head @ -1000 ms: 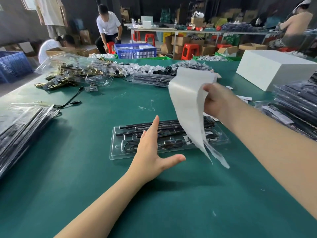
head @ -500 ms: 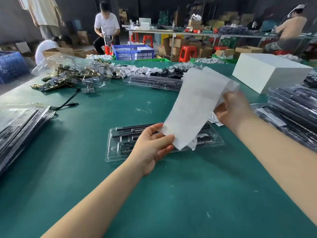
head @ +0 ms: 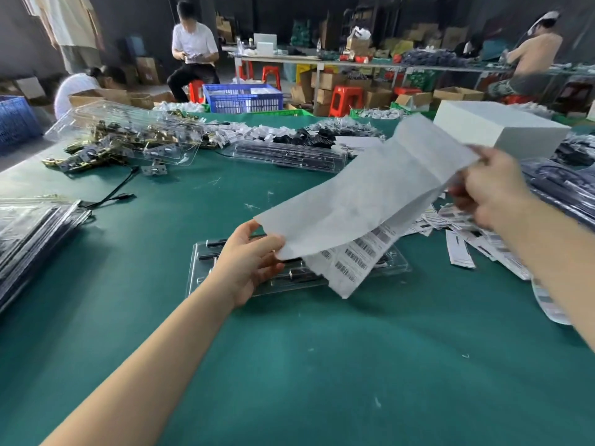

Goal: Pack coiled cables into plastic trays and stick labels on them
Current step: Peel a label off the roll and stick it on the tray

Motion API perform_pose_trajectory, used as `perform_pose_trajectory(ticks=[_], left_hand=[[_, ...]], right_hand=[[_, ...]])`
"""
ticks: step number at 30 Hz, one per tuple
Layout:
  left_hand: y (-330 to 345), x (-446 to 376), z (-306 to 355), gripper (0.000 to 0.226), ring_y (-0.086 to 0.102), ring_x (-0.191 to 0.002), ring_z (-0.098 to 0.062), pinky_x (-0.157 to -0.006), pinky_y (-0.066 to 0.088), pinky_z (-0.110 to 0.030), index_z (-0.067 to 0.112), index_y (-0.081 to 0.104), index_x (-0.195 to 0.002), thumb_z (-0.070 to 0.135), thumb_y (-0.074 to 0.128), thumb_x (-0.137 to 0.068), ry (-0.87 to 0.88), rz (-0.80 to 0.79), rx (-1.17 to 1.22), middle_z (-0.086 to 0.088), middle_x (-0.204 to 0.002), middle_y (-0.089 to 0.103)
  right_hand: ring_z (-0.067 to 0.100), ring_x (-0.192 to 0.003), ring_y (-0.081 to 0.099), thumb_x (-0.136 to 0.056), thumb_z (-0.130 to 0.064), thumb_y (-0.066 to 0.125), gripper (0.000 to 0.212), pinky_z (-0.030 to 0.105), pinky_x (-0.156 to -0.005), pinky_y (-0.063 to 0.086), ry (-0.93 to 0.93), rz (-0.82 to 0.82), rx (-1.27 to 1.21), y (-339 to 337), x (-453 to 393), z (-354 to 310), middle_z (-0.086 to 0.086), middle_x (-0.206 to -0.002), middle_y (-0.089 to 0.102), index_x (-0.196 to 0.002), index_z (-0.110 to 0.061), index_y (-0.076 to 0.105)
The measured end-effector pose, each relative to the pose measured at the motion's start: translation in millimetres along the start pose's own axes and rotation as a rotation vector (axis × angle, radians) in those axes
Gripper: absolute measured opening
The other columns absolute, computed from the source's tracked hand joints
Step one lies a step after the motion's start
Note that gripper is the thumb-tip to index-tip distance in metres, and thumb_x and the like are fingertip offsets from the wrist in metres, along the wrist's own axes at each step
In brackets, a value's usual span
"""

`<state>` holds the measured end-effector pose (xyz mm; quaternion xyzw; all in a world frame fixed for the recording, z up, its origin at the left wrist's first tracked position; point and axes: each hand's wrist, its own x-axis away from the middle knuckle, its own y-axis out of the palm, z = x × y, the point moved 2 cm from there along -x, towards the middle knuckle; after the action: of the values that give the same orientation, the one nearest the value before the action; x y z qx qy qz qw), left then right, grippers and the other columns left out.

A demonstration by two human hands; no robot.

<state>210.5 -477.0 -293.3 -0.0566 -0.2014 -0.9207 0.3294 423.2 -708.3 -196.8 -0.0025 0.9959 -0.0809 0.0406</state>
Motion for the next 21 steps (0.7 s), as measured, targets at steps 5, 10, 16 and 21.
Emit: perform_pose_trajectory(ticks=[5,10,16,21], left_hand=[[4.6,14.3,32.3,0.013,0.061,-0.045,-0.005,-0.04,0.048,-0.012,0.011,0.053,-0.081,0.007,0.064,-0.079,-0.15,-0.192,0.191,-0.001,-0.062,0.063],[38.4,23.2,94.3,0.013,0.069,-0.06,-0.012,-0.053,0.055,-0.014,0.006,0.054,-0.079,0.01,0.054,-0.091,-0.017,-0.314,0.639,-0.006,-0.074,0.067],[156.5,46.2,97.2,0.028,0.07,-0.078,-0.016,-0.062,0.057,-0.021,0.009,0.055,-0.118,0.03,0.05,-0.1,0.136,-0.69,0.193,-0.004,-0.103,0.064],[150.5,38.0,33.4,0.035,0.07,-0.075,-0.012,-0.058,0.054,-0.021,0.023,0.068,-0.098,0.052,0.049,-0.095,0.027,-0.943,-0.695,0.004,-0.092,0.073]], right_hand=[[0.015,-0.048,0.068,-0.09,0.005,0.037,0.043,0.017,-0.036,0.042,-0.047,-0.014,-0.028,9.6,-0.2,-34.3,0.007,-0.096,0.067,-0.102,-0.032,0.057],[0.011,-0.042,0.064,-0.1,-0.003,0.045,0.01,0.018,-0.038,0.048,0.43,-0.21,-0.39,39.3,33.4,17.6,0.006,-0.054,0.067,-0.104,-0.003,0.054],[0.01,-0.039,0.061,-0.1,-0.006,0.047,0.015,0.017,-0.036,0.046,0.64,-0.323,-0.504,88.6,95.1,64.4,0.004,-0.053,0.066,-0.087,-0.003,0.055],[0.023,-0.065,0.054,-0.101,-0.007,0.04,0.015,0.032,-0.053,0.045,0.67,-0.311,-0.675,88.3,94.1,62.3,0.012,-0.077,0.06,-0.105,-0.011,0.054]])
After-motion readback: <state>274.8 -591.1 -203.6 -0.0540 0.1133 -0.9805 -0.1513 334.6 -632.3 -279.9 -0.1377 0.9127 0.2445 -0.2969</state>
